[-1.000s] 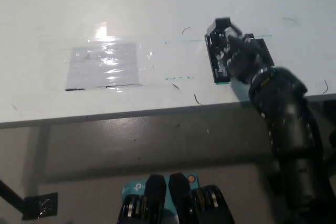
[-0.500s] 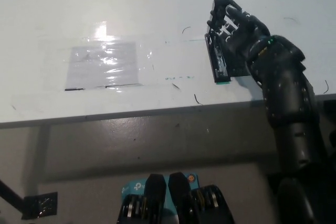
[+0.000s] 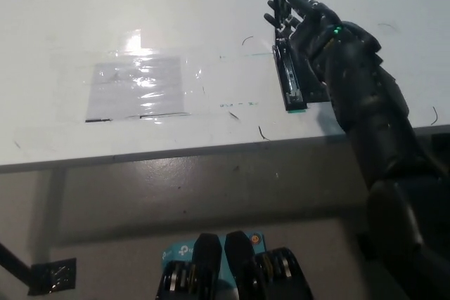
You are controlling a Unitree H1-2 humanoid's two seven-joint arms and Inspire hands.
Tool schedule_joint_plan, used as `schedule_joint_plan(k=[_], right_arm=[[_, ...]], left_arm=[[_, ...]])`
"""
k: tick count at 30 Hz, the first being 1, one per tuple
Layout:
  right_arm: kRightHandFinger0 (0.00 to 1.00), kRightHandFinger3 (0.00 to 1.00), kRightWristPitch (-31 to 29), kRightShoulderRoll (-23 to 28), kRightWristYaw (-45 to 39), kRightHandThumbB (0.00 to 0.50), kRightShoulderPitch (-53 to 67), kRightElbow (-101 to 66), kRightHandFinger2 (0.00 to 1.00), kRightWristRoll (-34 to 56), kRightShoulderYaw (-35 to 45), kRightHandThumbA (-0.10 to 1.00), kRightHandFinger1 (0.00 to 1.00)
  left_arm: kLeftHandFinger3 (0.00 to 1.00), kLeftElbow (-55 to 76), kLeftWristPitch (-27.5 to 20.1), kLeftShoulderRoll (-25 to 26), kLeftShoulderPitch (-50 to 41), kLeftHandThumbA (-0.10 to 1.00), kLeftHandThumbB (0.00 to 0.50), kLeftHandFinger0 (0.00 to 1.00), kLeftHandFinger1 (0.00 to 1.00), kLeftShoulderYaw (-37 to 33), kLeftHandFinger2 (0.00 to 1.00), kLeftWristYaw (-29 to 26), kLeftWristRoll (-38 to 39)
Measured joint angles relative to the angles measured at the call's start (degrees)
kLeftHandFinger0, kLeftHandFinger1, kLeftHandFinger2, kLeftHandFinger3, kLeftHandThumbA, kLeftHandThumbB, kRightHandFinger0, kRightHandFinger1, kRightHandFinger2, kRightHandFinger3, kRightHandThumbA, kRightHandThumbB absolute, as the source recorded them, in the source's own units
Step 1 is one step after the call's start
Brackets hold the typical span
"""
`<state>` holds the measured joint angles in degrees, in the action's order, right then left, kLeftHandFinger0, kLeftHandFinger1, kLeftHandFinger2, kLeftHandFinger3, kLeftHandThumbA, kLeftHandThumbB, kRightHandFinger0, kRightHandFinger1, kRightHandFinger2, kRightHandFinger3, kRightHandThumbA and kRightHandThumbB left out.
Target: A stapler is kept infront of the robot on the black mark on the desk and the robot uses its right hand to lift the top of the stapler to open it
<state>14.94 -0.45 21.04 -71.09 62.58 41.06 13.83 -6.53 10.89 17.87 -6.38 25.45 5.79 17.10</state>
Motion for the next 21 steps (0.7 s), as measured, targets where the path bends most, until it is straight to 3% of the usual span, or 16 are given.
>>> schedule_joint_plan(k=[2,7,9,12,14,15,16,17,21], right_arm=[[0.41,0.83,-1.26,-0.08,-0.76,0.0,-0.43,1.24,0.67,-0.78,0.35,0.08,0.53],[0.4,0.85,-1.34,-0.4,-1.74,0.0,2.11,-2.78,0.68,-2.44,0.34,0.08,0.52],[0.45,0.91,-0.73,-0.57,-1.84,0.0,3.95,-6.17,0.75,-2.79,0.31,0.1,0.56],[0.47,0.85,0.74,-1.14,-1.85,0.005,7.73,-12.75,0.71,-3.16,0.2,0.12,0.56],[0.48,0.85,2.22,-1.56,-1.73,0.0,10.6,-17.55,0.72,-3.32,0.08,0.12,0.57],[0.5,0.85,2.77,-1.67,-1.7,0.0,11.81,-19.24,0.72,-3.35,0.04,0.13,0.58],[0.51,0.85,3.55,-1.81,-1.67,0.0,13.53,-21.55,0.73,-3.38,-0.09,0.14,0.59],[0.55,0.87,4.19,-1.87,-1.64,0.0,14.98,-23.59,0.76,-3.35,-0.3,0.15,0.61],[0.53,0.88,6.19,-1.66,-0.98,0.0,21.25,-31.71,0.76,-2.2,-2.89,0.19,0.61]], left_arm=[[0.93,0.28,0.03,0.0,-0.04,0.38,0.127,0.52,0.6,0.0,0.74,-0.01,0.0],[0.91,0.56,0.02,0.0,-0.12,0.35,0.131,0.52,0.6,-0.05,0.72,0.0,-0.05],[0.91,0.55,0.01,0.0,-0.07,0.36,0.148,0.55,0.61,-0.05,0.74,0.0,-0.03],[0.89,0.55,0.01,0.0,-0.07,0.38,0.168,0.53,0.6,-0.04,0.71,-0.01,-0.04],[0.89,0.54,0.02,-0.05,-0.07,0.39,0.154,0.55,0.62,-0.05,0.73,-0.01,-0.05],[0.85,0.5,0.02,-0.06,-0.07,0.34,0.182,0.5,0.57,-0.05,0.69,0.0,-0.05],[0.85,0.45,0.02,-0.07,-0.08,0.34,0.168,0.49,0.57,-0.04,0.69,-0.01,-0.05],[0.88,0.43,0.03,-0.11,-0.08,0.35,0.148,0.53,0.59,0.0,0.7,-0.02,-0.05],[0.92,0.39,0.02,-0.23,-0.07,0.37,0.15,0.53,0.6,-0.03,0.74,-0.01,-0.05]])
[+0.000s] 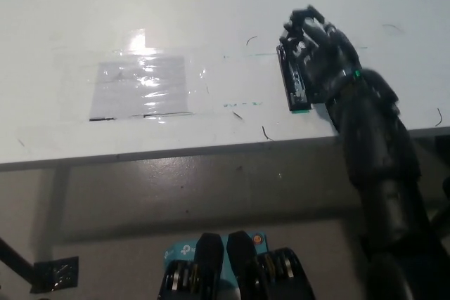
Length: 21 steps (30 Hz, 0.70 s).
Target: A stapler is kept infront of the robot on the black mark on the desk and the robot uses its right hand to lift the top of the stapler to open it
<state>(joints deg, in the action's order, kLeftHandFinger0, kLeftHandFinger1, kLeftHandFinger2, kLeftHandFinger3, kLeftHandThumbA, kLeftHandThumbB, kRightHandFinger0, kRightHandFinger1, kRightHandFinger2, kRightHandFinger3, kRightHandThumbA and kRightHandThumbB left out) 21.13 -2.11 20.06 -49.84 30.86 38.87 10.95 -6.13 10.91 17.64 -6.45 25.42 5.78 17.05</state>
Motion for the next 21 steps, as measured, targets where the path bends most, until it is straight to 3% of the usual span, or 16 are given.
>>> schedule_joint_plan(k=[1,3,4,9,11,13,18,21], right_arm=[[0.52,0.85,0.43,0.2,0.42,0.0,1.74,-2.17,0.75,0.49,-1.01,0.19,0.61],[0.57,0.99,1.3,0.77,1.23,0.0,4.89,-6.07,0.83,1.63,-3.1,0.25,0.66],[0.56,1.0,1.78,1.21,1.71,0.0,6.82,-8.21,0.84,2.48,-4.39,0.26,0.66],[0.56,0.99,3.28,3.79,4.16,0.0,13.93,-18.41,0.83,7.31,-10.58,0.28,0.65],[0.59,0.91,3.8,5.04,5.17,0.0,15.94,-21.87,0.77,9.61,-12.83,0.28,0.64],[0.59,0.91,4.16,5.96,6.27,0.0,17.67,-24.67,0.77,11.72,-14.55,0.28,0.64],[0.6,0.99,4.8,6.66,8.98,0.0,21.23,-28.92,0.87,16.9,-18.28,0.28,0.7],[0.59,0.98,5.2,6.81,10.21,0.0,21.7,-29.78,0.86,19.3,-19.64,0.28,0.69]], left_arm=[[0.92,-0.01,0.0,0.0,0.0,0.37,0.157,0.54,0.61,-0.01,0.75,0.0,0.0],[0.9,-0.01,0.0,0.0,0.0,0.36,0.174,0.52,0.59,-0.01,0.73,0.0,0.0],[0.9,0.0,0.01,0.0,0.01,0.37,0.164,0.52,0.6,-0.01,0.74,-0.01,0.0],[0.9,-0.02,0.01,0.0,0.07,0.4,0.165,0.54,0.61,0.0,0.73,-0.01,-0.01],[0.9,-0.06,0.01,0.0,0.15,0.37,0.154,0.53,0.6,0.0,0.73,-0.01,0.0],[0.89,-0.07,0.0,0.0,0.34,0.37,0.159,0.53,0.6,0.03,0.72,-0.01,0.01],[0.9,-0.18,-0.02,0.02,0.62,0.4,0.148,0.54,0.61,0.03,0.72,-0.01,-0.01],[0.91,-0.18,-0.02,0.02,0.67,0.4,0.145,0.53,0.61,0.04,0.73,-0.01,-0.02]])
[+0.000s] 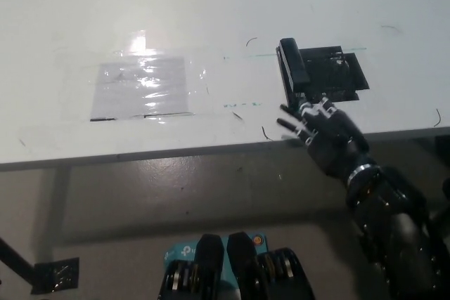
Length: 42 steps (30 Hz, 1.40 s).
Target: A stapler is kept infront of the robot on the black mark on the desk and the robot uses its right hand to lift the top of the stapler to open it
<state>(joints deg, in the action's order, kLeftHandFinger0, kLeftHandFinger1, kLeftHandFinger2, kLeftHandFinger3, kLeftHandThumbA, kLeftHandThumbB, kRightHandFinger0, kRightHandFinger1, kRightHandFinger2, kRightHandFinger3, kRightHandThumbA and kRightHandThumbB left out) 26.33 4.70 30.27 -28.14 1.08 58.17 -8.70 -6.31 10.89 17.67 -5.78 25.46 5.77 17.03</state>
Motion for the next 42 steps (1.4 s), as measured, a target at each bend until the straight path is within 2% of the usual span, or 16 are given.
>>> schedule_joint_plan(k=[2,4,6,10,11,13,17,18,19,21,24,29,31,32,37,42], right_arm=[[0.58,0.96,0.09,0.04,0.65,0.0,0.01,-0.1,0.84,1.14,-0.07,0.28,0.67],[0.58,0.92,0.15,0.17,1.06,0.0,0.0,-0.12,0.8,1.86,-0.06,0.3,0.65],[0.6,0.94,0.27,0.86,1.53,0.0,0.02,-0.3,0.81,2.82,-0.06,0.3,0.66],[0.5,0.87,0.41,3.79,1.53,0.0,0.82,-3.35,0.68,3.7,0.04,0.34,0.56],[0.44,0.82,0.42,4.64,1.43,0.002,1.13,-4.24,0.61,3.68,0.16,0.33,0.5],[0.37,0.77,0.43,6.29,1.05,0.0,2.69,-6.58,0.56,2.46,0.95,0.27,0.45],[0.3,0.74,-0.1,9.71,-0.47,0.018,7.87,-9.33,0.51,-2.63,2.1,0.31,0.38],[0.27,0.72,-0.33,10.36,-0.72,0.048,9.1,-9.33,0.49,-3.82,2.3,0.34,0.36],[0.23,0.67,-0.58,11.05,-0.91,0.051,10.45,-9.3,0.45,-4.99,2.46,0.34,0.32],[0.22,0.67,-1.21,12.01,-1.12,0.051,12.35,-9.12,0.45,-6.97,2.68,0.34,0.32],[0.15,0.62,-2.56,13.49,-1.75,0.067,15.89,-8.34,0.37,-10.83,3.19,0.33,0.25],[0.21,0.69,-6.51,13.85,-2.66,0.073,18.72,-2.32,0.52,-16.71,3.95,0.35,0.34],[0.22,0.69,-8.09,13.81,-2.99,0.097,19.08,0.09,0.57,-18.64,4.04,0.39,0.37],[0.21,0.66,-9.15,13.76,-3.19,0.117,19.22,1.59,0.54,-19.89,4.07,0.41,0.36],[0.17,0.66,-13.53,12.93,-3.84,0.132,19.17,7.26,0.52,-24.14,4.08,0.42,0.35],[0.14,0.61,-17.75,11.39,-4.39,0.145,19.11,11.56,0.47,-28.21,4.31,0.39,0.3]], left_arm=[[0.91,0.0,0.0,0.0,0.01,0.38,0.134,0.53,0.62,0.01,0.74,0.0,0.0],[0.89,-0.01,-0.01,0.0,0.01,0.38,0.149,0.52,0.6,0.03,0.72,0.01,0.02],[0.9,0.0,-0.02,0.0,0.02,0.39,0.139,0.53,0.61,0.03,0.72,-0.02,-0.02],[0.9,0.0,-0.01,0.0,0.05,0.37,0.155,0.53,0.61,0.07,0.72,-0.04,-0.02],[0.91,0.0,-0.01,0.0,0.04,0.37,0.143,0.56,0.63,0.11,0.73,-0.05,-0.02],[0.91,0.0,-0.01,0.0,0.1,0.37,0.143,0.56,0.63,0.16,0.73,-0.04,-0.01],[0.93,-0.05,0.0,0.0,0.03,0.36,0.147,0.57,0.63,0.22,0.76,-0.04,0.0],[0.92,-0.09,0.01,0.0,0.05,0.38,0.147,0.58,0.63,0.22,0.76,-0.03,0.02],[0.91,-0.13,0.01,0.0,0.05,0.38,0.153,0.57,0.63,0.21,0.76,-0.03,0.01],[0.91,-0.24,0.01,0.0,0.13,0.38,0.153,0.57,0.63,0.16,0.76,-0.03,0.0],[0.89,-0.43,0.01,0.0,0.2,0.39,0.173,0.53,0.6,0.16,0.72,-0.02,0.0],[0.87,-1.06,0.01,0.0,0.46,0.37,0.145,0.49,0.59,0.13,0.7,-0.03,-0.03],[0.88,-1.2,0.01,0.0,0.56,0.38,0.142,0.5,0.59,0.11,0.71,-0.03,-0.06],[0.89,-1.24,0.0,0.0,0.61,0.39,0.146,0.49,0.59,0.08,0.71,-0.03,-0.07],[0.88,-1.4,0.0,0.0,0.73,0.39,0.172,0.49,0.54,0.09,0.68,-0.02,-0.06],[0.9,-1.45,-0.03,0.0,0.73,0.37,0.17,0.55,0.6,0.1,0.75,-0.01,-0.04]])
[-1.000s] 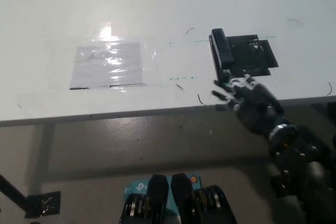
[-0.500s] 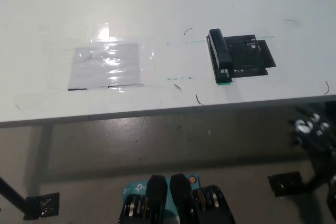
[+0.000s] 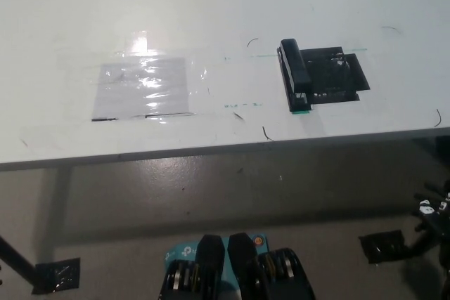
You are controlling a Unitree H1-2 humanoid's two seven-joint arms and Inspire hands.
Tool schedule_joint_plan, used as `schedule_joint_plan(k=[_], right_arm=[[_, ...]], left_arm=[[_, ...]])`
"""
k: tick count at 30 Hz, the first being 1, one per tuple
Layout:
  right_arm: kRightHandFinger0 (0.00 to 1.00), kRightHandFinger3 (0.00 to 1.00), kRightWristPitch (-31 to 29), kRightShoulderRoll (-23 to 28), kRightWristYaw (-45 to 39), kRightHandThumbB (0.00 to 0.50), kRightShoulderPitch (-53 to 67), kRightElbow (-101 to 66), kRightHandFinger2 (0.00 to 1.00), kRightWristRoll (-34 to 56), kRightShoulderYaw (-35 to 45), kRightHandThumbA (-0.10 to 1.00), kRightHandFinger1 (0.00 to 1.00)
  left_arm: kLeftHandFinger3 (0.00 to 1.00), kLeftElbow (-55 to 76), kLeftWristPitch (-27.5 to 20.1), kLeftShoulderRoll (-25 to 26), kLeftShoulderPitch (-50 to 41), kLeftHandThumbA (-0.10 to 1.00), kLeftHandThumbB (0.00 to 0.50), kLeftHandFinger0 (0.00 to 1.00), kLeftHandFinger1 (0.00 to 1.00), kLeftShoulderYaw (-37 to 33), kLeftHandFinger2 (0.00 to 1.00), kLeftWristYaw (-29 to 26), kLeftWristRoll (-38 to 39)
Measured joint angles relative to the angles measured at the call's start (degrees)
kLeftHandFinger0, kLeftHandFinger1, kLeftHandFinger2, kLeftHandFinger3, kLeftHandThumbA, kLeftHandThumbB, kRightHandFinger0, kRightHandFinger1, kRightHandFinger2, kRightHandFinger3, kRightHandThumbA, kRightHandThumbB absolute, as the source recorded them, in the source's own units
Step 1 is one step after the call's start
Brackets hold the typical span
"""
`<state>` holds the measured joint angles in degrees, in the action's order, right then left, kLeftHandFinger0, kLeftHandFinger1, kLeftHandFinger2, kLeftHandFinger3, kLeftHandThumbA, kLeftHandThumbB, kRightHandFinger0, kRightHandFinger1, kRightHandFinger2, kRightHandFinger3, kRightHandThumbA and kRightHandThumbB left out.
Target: A stapler is kept infront of the robot on the black mark on the desk and the robot uses its right hand to lift the top of the stapler to open it
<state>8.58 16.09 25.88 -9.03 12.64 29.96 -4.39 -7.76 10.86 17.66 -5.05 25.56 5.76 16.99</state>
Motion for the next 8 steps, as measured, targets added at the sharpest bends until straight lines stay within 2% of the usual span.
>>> schedule_joint_plan(k=[3,8], right_arm=[[0.11,0.59,-2.18,-0.92,-0.44,0.147,-0.19,0.89,0.45,-2.02,0.47,0.36,0.27],[0.11,0.58,-6.62,-2.04,-2.15,0.151,-1.07,1.15,0.43,-6.86,2.36,0.34,0.26]], left_arm=[[0.88,-0.03,-0.04,0.0,0.02,0.37,0.154,0.54,0.59,0.01,0.71,-0.01,0.0],[0.91,-0.04,-0.28,0.0,0.01,0.4,0.157,0.54,0.61,0.0,0.73,-0.01,0.0]])
